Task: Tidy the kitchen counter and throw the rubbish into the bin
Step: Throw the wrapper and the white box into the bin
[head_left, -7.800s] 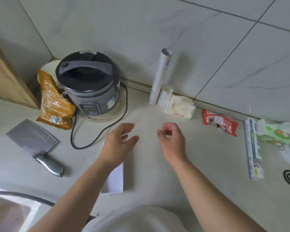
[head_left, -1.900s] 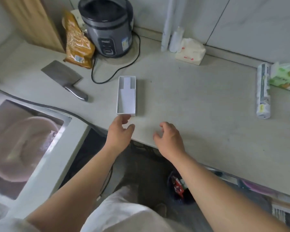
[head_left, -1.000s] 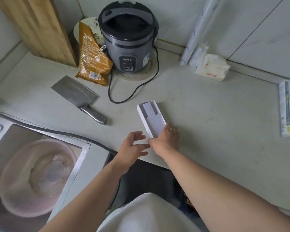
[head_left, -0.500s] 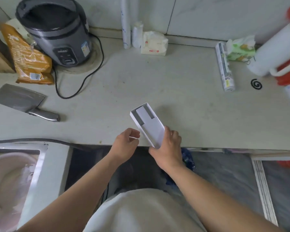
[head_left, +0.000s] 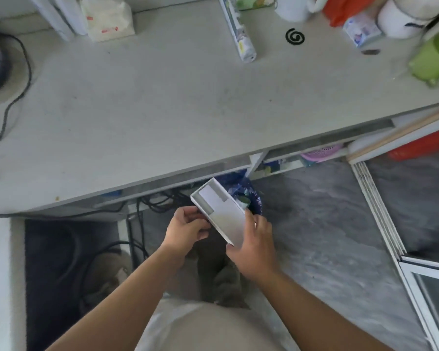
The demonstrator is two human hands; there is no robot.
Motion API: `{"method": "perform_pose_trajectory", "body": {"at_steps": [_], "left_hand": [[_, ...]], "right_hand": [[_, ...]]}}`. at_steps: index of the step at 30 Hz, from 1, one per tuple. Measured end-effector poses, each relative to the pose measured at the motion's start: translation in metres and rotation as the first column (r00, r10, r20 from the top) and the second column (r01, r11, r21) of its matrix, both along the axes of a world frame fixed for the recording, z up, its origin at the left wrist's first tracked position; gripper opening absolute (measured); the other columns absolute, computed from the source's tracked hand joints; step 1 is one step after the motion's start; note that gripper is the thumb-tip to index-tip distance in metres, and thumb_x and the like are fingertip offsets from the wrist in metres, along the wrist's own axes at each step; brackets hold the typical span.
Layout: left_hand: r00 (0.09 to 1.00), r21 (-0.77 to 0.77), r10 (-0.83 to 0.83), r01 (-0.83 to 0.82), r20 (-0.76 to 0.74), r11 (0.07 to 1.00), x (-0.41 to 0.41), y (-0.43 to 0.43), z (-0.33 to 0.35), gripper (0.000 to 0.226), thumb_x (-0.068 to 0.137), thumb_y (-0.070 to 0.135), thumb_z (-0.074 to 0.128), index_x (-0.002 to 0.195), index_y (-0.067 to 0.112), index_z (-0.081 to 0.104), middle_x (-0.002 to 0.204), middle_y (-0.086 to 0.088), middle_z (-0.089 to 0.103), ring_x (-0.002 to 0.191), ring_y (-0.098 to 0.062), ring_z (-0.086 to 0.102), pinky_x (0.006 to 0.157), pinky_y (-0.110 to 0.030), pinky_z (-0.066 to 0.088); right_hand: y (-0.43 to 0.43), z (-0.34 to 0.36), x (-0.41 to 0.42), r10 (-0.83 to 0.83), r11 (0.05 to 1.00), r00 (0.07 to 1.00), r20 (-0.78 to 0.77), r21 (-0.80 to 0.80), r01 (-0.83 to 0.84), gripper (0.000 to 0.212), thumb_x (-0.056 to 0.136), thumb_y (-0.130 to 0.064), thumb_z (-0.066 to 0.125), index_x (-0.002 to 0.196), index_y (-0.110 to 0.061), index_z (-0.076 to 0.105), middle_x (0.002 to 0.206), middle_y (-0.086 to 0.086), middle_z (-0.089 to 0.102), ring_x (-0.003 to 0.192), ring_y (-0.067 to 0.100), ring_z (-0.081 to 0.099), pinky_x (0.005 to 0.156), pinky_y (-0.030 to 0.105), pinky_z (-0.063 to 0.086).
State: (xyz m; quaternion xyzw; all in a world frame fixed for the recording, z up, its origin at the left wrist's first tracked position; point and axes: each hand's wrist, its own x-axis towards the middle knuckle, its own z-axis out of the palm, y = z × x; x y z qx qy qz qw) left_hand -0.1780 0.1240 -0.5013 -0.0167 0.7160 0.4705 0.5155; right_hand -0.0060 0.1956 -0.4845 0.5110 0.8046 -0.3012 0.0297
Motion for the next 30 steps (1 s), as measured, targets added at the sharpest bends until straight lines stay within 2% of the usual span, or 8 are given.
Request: {"method": "perform_pose_trajectory", "body": {"at_steps": [2,4,9,12,16,21,25,30], "left_hand": [[0.998,-0.021,0.028,-0.026,0.064,0.999,0.015,0.005,-0.017,0.052,0.066,0.009,0.071,0.116,0.006,0.06,0.108,-0.022,0.074,0.099,-0.04,0.073,0.085,-0.05,0.061],[0.993,-0.069,0.059,-0.052,0.105,0.996,0.025,0.01,-0.036,0.051,0.065,0.01,0.071,0.115,0.006,0.061,0.108,-0.025,0.073,0.1,-0.043,0.073,0.088,-0.051,0.06],[0.977,-0.167,0.079,-0.046,0.199,0.985,0.032,0.029,-0.093,0.035,0.082,-0.001,0.067,0.116,0.002,0.06,0.096,-0.021,0.076,0.085,-0.034,0.075,0.084,-0.047,0.061],[0.973,-0.195,0.033,0.013,0.23,0.981,0.034,0.048,-0.13,0.015,0.09,-0.003,0.063,0.102,0.007,0.064,0.078,-0.012,0.077,0.072,-0.026,0.073,0.076,-0.041,0.06],[0.98,-0.315,-0.005,0.068,0.199,0.947,0.032,0.067,-0.171,0.014,0.088,0.0,0.069,0.096,0.01,0.061,0.081,-0.015,0.074,0.07,-0.028,0.069,0.069,-0.039,0.061],[0.976,-0.37,-0.169,0.208,0.134,0.905,0.028,0.08,-0.203,0.015,0.087,0.004,0.069,0.092,0.017,0.063,0.08,-0.01,0.069,0.072,-0.024,0.067,0.076,-0.038,0.062],[0.972,-0.389,-0.198,0.231,0.123,0.892,0.027,0.086,-0.217,0.017,0.086,0.004,0.068,0.097,0.016,0.066,0.083,-0.01,0.07,0.073,-0.024,0.066,0.08,-0.04,0.063],[0.965,-0.381,-0.23,0.261,0.125,0.887,0.022,0.085,-0.229,0.017,0.084,0.006,0.068,0.096,0.017,0.067,0.082,-0.009,0.071,0.075,-0.024,0.068,0.08,-0.042,0.063]], "right_hand": [[-0.003,-0.015,0.023,-0.012,0.999,1.0,0.02,-0.047,0.013,0.098,0.066,-0.043,0.071,0.149,-0.018,0.025,0.126,0.006,0.043,0.111,0.028,0.041,0.094,0.041,0.044],[-0.004,-0.033,0.036,-0.019,0.996,0.997,0.075,-0.088,0.026,0.097,0.066,-0.046,0.069,0.149,-0.019,0.025,0.128,0.006,0.045,0.112,0.028,0.042,0.093,0.042,0.046],[0.005,-0.087,0.047,-0.045,0.983,0.985,0.166,-0.17,0.074,0.092,0.069,-0.046,0.07,0.146,-0.017,0.029,0.128,0.009,0.046,0.114,0.033,0.044,0.095,0.044,0.044],[0.013,-0.122,0.045,-0.079,0.972,0.972,0.221,-0.201,0.125,0.088,0.071,-0.043,0.071,0.144,-0.012,0.033,0.128,0.012,0.048,0.115,0.033,0.042,0.097,0.043,0.042],[0.029,-0.162,0.036,-0.141,0.952,0.941,0.309,-0.217,0.214,0.081,0.075,-0.042,0.069,0.141,-0.007,0.037,0.127,0.015,0.05,0.114,0.034,0.045,0.099,0.041,0.04],[0.05,-0.2,0.021,-0.171,0.931,0.89,0.424,-0.226,0.287,0.073,0.079,-0.043,0.066,0.135,-0.004,0.041,0.126,0.018,0.05,0.114,0.036,0.046,0.098,0.042,0.043],[0.064,-0.227,0.009,-0.205,0.917,0.864,0.46,-0.218,0.333,0.077,0.08,-0.047,0.067,0.138,-0.005,0.039,0.129,0.018,0.048,0.116,0.035,0.045,0.093,0.041,0.046],[0.084,-0.253,-0.006,-0.244,0.896,0.873,0.421,-0.246,0.369,0.093,0.08,-0.049,0.074,0.149,-0.009,0.026,0.144,0.014,0.038,0.128,0.034,0.04,0.097,0.045,0.045]]}}
